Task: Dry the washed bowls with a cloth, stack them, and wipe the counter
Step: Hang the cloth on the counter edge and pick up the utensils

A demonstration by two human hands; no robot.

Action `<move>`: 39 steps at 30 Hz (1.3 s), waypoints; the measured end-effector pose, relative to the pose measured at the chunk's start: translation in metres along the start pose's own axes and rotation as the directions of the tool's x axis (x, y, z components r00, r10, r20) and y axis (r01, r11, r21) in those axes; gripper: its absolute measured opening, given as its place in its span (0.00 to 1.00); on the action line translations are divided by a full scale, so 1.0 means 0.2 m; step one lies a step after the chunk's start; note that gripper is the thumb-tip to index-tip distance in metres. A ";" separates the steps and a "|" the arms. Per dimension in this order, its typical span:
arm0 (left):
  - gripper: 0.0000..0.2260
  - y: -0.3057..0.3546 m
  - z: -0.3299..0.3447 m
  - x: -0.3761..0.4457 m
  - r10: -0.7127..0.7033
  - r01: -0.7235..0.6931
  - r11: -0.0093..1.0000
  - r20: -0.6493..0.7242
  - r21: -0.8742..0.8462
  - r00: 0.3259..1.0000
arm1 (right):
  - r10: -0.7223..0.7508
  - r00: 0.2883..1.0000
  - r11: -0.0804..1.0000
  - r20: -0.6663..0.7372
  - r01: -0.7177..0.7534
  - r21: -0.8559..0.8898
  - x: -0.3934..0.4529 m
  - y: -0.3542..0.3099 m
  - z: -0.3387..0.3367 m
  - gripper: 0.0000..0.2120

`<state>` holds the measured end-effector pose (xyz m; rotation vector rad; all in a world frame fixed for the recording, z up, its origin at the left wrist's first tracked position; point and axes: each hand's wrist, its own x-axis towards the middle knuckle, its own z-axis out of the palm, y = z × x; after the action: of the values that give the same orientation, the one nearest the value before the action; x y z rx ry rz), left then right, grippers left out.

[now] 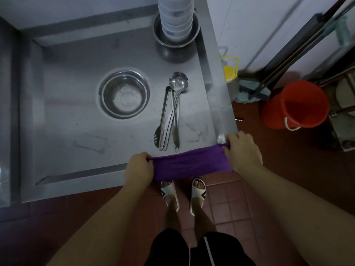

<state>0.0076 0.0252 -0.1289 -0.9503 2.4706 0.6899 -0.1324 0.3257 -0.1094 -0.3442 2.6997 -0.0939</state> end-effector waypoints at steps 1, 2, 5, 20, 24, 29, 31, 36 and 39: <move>0.07 0.01 0.02 0.00 0.003 -0.002 1.000 -0.022 0.022 1.000 | 0.003 1.000 0.997 -0.022 -0.004 -0.076 -0.01 0.00 0.00 0.16; 0.07 0.02 0.03 -0.01 -0.001 0.003 0.999 -0.055 0.039 0.999 | -0.009 0.999 0.990 -0.046 0.002 -0.141 -0.01 0.00 0.01 0.18; 0.04 0.04 0.04 -0.02 0.012 -0.006 0.999 -0.123 0.045 0.992 | -0.207 0.970 0.955 -0.125 0.173 -0.240 -0.02 -0.01 0.03 0.14; 0.22 0.04 -0.03 -0.20 0.217 -0.240 0.950 0.127 0.201 0.968 | -0.250 0.949 0.967 0.190 0.253 0.011 -0.10 -0.02 -0.04 0.20; 0.21 0.04 -0.10 -0.24 0.178 -0.201 0.960 0.131 0.194 0.975 | -0.233 0.946 0.972 0.227 0.222 0.074 -0.13 -0.02 -0.07 0.23; 0.19 0.04 -0.18 -0.29 0.167 -0.190 0.961 0.125 0.201 0.978 | -0.253 0.936 0.967 0.246 0.234 0.104 -0.17 0.01 -0.09 0.26; 0.18 0.05 -0.21 -0.30 0.161 -0.182 0.964 0.119 0.194 0.980 | -0.251 0.933 0.967 0.257 0.233 0.100 -0.17 0.02 -0.12 0.26; 0.18 0.09 -0.32 -0.33 0.157 -0.169 0.971 0.083 0.171 0.984 | -0.247 0.929 0.967 0.276 0.219 0.129 -0.15 -0.03 -0.21 0.21; 0.20 0.14 -0.38 -0.29 0.153 -0.161 0.977 0.066 0.141 0.986 | -0.230 0.936 0.963 0.268 0.179 0.201 -0.08 -0.10 -0.27 0.23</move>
<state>0.0129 0.0286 -0.0302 -0.6788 2.5271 0.5673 -0.1350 0.3107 -0.0516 -0.5411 2.3393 -0.3130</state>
